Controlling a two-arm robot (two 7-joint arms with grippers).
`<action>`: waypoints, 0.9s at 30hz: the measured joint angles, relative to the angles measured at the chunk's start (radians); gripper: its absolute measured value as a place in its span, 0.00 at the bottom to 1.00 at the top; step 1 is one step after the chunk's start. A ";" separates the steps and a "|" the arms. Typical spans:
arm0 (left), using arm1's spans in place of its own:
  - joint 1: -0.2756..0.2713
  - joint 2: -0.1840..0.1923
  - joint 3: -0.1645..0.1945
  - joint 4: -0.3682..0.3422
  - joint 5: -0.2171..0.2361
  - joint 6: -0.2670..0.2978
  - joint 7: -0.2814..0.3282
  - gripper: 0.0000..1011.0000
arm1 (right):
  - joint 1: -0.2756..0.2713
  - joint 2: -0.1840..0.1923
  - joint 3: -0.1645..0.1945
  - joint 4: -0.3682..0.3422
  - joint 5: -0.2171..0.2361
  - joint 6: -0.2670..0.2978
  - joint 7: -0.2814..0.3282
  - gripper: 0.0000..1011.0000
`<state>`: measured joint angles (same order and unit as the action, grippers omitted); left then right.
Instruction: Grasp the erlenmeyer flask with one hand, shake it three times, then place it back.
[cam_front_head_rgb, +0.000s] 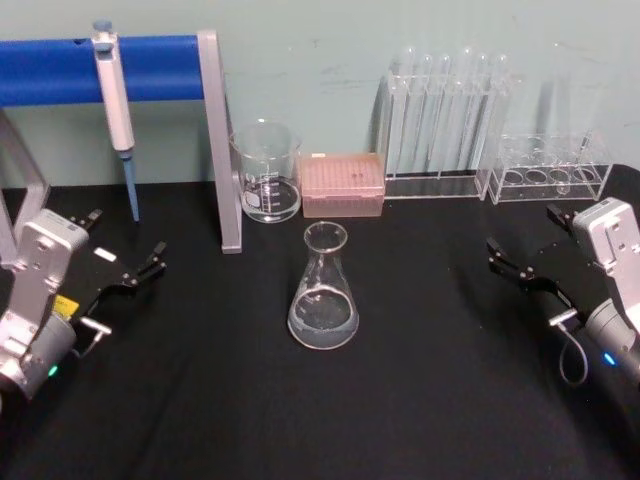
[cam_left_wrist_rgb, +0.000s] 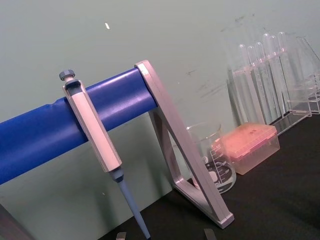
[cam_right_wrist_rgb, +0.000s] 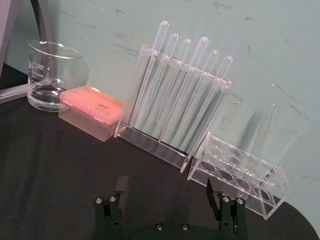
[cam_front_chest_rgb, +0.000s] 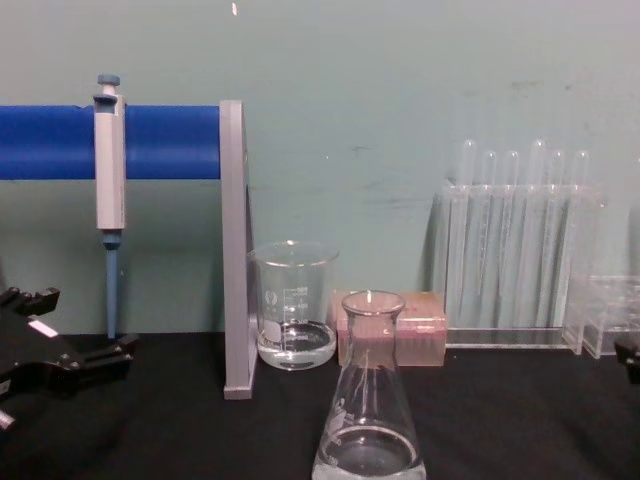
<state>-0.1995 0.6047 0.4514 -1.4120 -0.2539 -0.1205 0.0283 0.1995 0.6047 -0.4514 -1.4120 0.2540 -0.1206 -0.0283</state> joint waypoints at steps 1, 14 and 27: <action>0.000 0.000 0.000 0.000 0.000 0.000 0.000 0.99 | 0.000 0.000 0.000 0.000 0.000 0.000 0.000 0.99; 0.000 0.000 0.000 0.000 0.000 0.000 0.000 0.99 | 0.000 0.000 0.000 0.000 0.000 0.000 0.000 0.99; 0.000 0.000 0.000 0.000 0.000 0.000 0.000 0.99 | 0.000 -0.001 0.010 0.000 0.004 -0.001 0.024 0.99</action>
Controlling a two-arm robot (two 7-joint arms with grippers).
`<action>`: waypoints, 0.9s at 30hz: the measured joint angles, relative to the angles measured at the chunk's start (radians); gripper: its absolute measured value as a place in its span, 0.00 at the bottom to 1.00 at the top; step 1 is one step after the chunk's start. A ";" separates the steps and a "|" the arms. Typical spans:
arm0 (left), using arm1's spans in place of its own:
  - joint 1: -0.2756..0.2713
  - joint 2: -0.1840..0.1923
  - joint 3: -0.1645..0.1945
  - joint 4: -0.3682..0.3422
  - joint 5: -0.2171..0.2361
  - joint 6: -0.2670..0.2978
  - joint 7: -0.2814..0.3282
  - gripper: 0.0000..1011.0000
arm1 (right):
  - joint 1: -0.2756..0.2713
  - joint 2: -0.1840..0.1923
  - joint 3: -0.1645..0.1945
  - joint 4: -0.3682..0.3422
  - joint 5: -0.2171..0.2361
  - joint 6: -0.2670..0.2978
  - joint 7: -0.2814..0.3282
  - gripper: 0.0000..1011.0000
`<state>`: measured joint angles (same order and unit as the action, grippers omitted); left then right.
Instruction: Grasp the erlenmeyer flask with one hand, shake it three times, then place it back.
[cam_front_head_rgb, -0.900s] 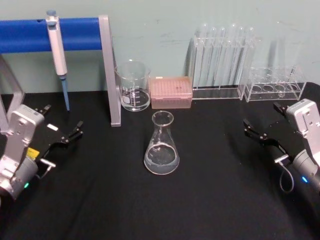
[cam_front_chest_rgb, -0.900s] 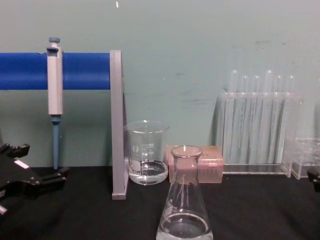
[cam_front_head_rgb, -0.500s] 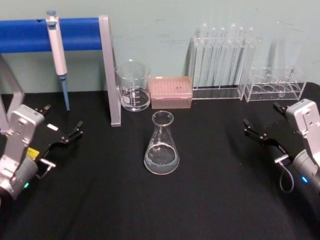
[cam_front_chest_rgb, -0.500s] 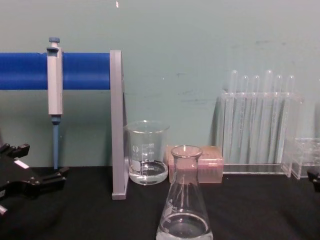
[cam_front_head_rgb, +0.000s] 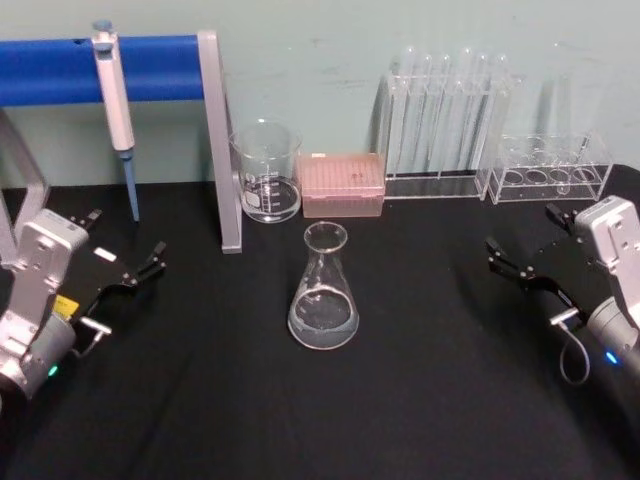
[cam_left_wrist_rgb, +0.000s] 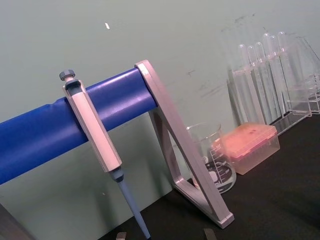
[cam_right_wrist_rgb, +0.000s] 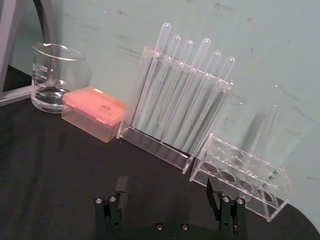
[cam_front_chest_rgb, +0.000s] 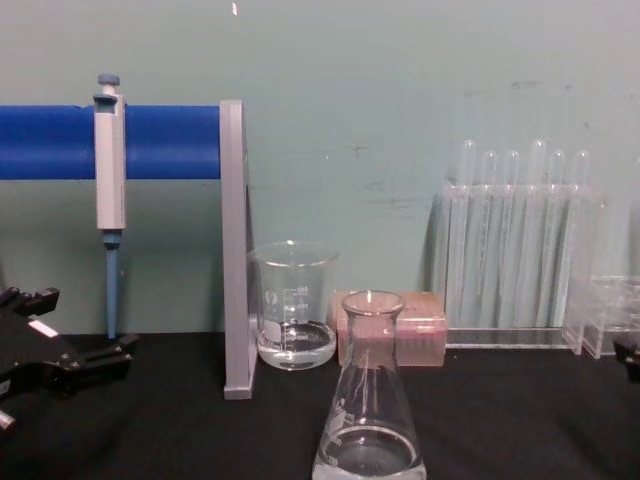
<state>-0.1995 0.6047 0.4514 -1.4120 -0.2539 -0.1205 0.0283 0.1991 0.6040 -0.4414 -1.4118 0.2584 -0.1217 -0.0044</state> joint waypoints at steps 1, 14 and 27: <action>0.000 0.000 0.000 0.000 0.000 0.000 0.000 0.99 | -0.001 0.000 0.003 0.000 0.003 -0.001 0.006 0.99; 0.000 0.000 0.000 0.000 0.000 0.000 0.000 0.99 | -0.040 0.008 0.085 -0.059 0.176 0.031 0.187 0.99; 0.000 0.000 0.000 0.000 0.000 0.000 0.000 0.99 | -0.073 0.011 0.115 -0.112 0.253 0.060 0.317 0.99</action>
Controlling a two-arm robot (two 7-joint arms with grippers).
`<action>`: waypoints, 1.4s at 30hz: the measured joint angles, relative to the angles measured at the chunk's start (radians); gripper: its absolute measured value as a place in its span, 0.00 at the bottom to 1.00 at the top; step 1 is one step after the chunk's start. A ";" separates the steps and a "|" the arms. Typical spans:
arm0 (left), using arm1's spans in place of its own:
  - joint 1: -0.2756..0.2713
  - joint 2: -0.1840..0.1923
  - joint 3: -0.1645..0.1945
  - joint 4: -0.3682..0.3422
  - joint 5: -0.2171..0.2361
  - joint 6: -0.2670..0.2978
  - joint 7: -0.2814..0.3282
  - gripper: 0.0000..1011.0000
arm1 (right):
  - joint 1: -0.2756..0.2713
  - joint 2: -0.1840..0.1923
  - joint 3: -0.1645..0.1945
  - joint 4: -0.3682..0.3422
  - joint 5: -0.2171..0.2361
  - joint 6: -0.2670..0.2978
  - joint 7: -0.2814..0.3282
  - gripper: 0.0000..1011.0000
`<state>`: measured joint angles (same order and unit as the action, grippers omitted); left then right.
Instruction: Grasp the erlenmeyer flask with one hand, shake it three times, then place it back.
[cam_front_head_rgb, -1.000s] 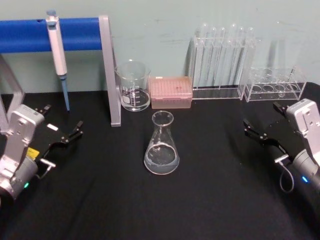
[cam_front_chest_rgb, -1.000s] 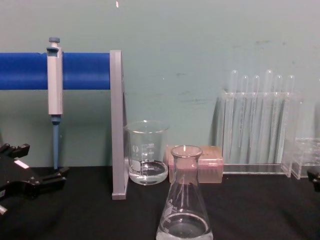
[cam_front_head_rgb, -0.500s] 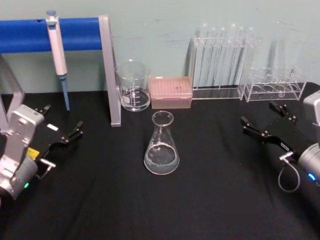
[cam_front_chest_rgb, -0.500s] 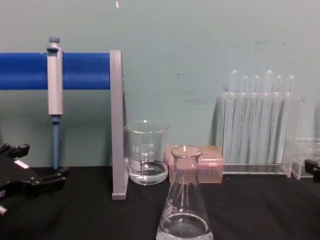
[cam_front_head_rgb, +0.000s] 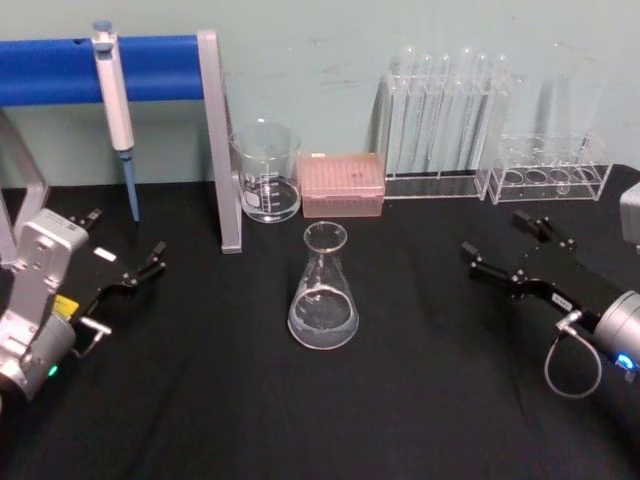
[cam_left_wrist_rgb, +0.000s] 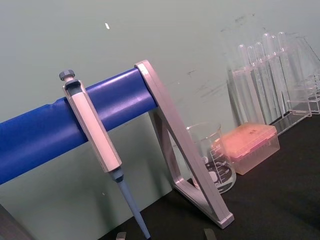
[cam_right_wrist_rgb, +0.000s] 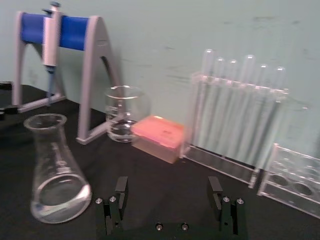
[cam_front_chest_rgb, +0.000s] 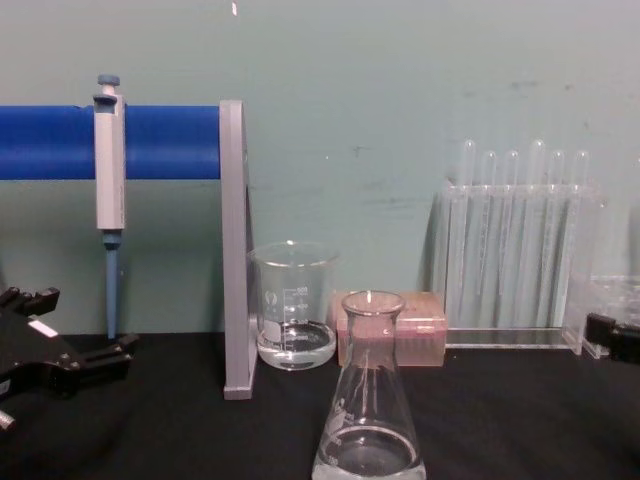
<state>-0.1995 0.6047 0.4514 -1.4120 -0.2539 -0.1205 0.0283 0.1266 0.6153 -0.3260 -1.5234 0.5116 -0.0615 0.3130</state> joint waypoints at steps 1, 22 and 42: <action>0.000 0.000 0.000 0.000 0.000 0.000 0.000 0.99 | -0.004 -0.001 0.000 -0.007 0.003 0.003 0.014 0.99; 0.000 0.000 0.000 0.000 0.000 0.000 0.000 0.99 | -0.006 -0.055 -0.027 -0.042 -0.031 0.030 0.109 0.99; 0.000 0.000 0.000 0.000 0.000 0.000 0.000 0.99 | 0.073 -0.145 -0.085 0.033 -0.098 0.056 0.171 0.99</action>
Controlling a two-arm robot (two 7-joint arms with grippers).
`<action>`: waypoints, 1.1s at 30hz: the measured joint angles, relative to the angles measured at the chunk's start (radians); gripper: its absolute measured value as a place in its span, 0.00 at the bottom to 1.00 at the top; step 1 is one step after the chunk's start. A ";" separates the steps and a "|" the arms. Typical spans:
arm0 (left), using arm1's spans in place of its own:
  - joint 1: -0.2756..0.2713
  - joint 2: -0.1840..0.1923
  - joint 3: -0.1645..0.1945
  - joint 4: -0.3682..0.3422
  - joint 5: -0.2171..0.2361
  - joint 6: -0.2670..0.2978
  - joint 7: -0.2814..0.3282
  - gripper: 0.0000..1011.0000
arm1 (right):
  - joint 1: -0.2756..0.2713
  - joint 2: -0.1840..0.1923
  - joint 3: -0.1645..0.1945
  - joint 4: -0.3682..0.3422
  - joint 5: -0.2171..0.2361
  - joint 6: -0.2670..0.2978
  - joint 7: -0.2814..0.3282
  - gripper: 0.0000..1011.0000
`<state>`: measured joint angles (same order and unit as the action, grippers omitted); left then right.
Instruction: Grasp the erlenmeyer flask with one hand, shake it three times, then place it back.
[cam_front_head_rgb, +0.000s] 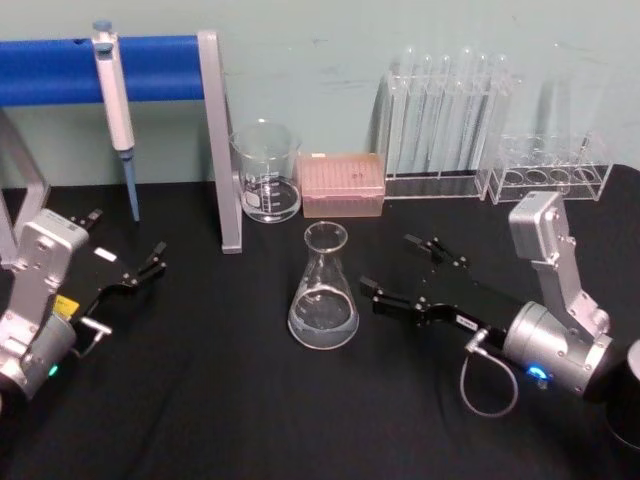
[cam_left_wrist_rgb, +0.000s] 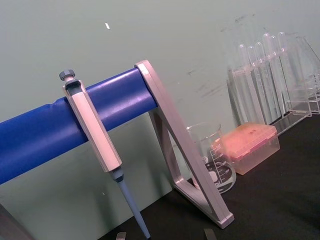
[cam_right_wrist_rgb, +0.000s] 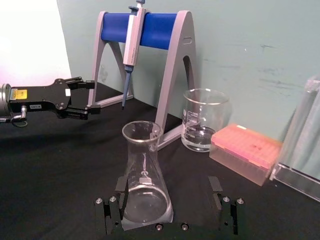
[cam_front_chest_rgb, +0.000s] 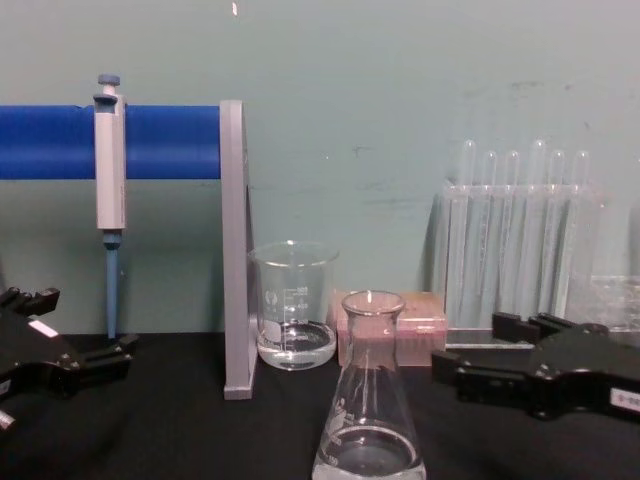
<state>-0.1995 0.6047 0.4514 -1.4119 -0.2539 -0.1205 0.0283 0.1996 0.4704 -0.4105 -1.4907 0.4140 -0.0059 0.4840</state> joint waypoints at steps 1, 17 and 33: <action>0.000 0.000 0.000 0.000 0.000 0.000 0.000 0.99 | 0.004 -0.004 -0.002 0.004 -0.002 -0.001 0.001 0.99; 0.000 0.000 0.000 0.000 0.000 0.000 0.000 0.99 | 0.080 -0.066 -0.049 0.080 -0.028 -0.025 0.040 0.99; 0.000 0.000 0.000 0.000 0.000 0.000 0.000 0.99 | 0.133 -0.116 -0.082 0.154 -0.053 -0.035 0.049 0.99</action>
<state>-0.1995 0.6046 0.4514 -1.4120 -0.2539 -0.1205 0.0283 0.3328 0.3548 -0.4925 -1.3371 0.3615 -0.0406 0.5328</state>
